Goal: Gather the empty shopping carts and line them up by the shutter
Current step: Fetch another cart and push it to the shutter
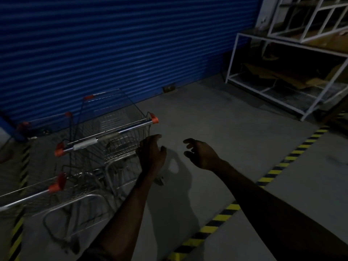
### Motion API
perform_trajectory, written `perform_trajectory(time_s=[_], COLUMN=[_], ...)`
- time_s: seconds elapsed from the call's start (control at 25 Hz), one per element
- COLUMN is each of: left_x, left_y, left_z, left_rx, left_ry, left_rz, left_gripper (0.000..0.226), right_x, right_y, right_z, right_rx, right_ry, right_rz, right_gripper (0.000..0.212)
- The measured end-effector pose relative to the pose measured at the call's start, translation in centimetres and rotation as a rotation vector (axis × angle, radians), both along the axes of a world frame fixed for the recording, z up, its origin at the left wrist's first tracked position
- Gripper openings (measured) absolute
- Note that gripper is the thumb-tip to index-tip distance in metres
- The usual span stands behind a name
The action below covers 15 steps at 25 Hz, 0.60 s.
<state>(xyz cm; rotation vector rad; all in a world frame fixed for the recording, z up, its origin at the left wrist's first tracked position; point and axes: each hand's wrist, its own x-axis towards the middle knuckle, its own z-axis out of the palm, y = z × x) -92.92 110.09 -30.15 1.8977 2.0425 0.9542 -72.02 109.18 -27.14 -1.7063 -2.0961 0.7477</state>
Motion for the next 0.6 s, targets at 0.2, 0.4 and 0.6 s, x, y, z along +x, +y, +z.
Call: perform_trajectory(time_s=[0.2, 0.4, 0.6], left_x=[2.1, 2.3, 1.6], left_y=[-7.0, -14.9, -19.2], left_z=[-0.7, 1.4, 2.0], left_rx=[-0.036, -0.016, -0.021], left_ry=[-0.052, 0.024, 0.003], left_rz=[0.081, 0.124, -0.037], left_gripper=[0.044, 0.049, 0.056], right_x=[2.1, 1.5, 3.2], right_y=[-5.4, -11.0, -16.2], right_z=[0.2, -0.1, 0.3], right_rx=[0.035, 0.065, 0.135], right_ry=[0.033, 0.115, 0.162], right_rz=[0.038, 0.127, 0.060], right_gripper=[0.047, 0.046, 0.046])
